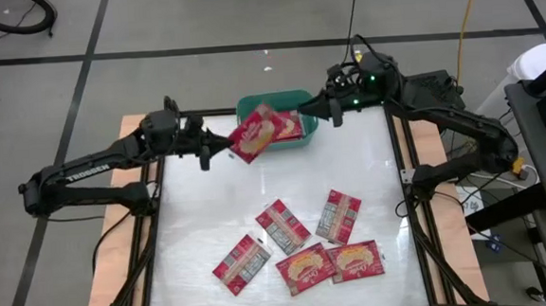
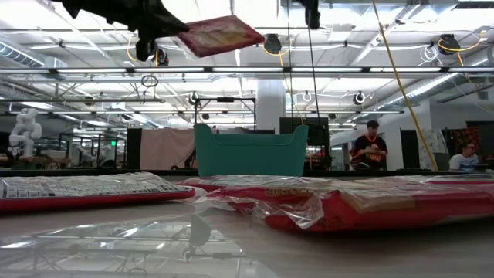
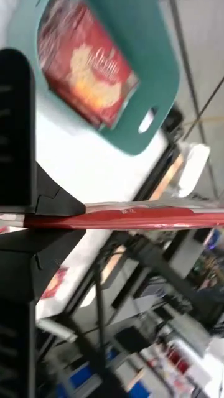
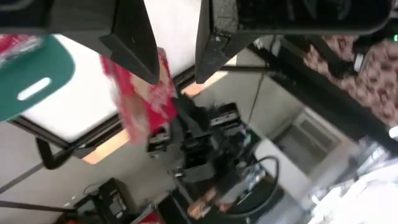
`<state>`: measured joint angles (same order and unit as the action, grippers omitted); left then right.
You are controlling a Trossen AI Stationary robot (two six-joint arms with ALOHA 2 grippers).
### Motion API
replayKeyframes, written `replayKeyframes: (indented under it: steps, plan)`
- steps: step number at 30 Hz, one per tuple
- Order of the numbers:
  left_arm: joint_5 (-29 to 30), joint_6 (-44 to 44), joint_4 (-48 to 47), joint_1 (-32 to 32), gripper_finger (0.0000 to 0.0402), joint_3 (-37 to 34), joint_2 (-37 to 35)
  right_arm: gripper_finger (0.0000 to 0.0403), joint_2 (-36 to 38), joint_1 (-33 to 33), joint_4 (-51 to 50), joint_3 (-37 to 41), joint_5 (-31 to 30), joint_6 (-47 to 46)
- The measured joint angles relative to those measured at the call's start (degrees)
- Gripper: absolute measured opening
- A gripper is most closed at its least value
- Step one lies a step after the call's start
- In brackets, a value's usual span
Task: Sort popcorn bags into baskets
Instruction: Put the red popcorn pack into the green bin
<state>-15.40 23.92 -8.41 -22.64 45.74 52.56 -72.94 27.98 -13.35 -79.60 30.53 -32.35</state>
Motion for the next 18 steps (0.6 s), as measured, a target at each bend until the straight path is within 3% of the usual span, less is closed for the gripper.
replayKeyframes:
  steps: [7,10,14,18]
  plan:
    - [-0.06,-0.15,0.75,4.42,0.0016,-0.02,3.49,0.0098,-8.65,-3.72,-19.65,-18.03,-3.56,13.55]
    - [0.16,0.20,1.84,6.37,0.0016,0.10,5.37,0.0098,-12.89,-3.77,-27.54,-24.33,-2.35,18.22]
    - [2.00,-1.44,-0.13,8.71,0.0016,3.18,8.71,0.0100,-17.11,-3.73,-35.77,-27.77,-0.66,23.39]
    - [2.32,-3.20,-3.46,9.39,0.0017,6.56,12.50,0.0118,-19.42,-3.79,-36.88,-27.79,1.29,26.15]
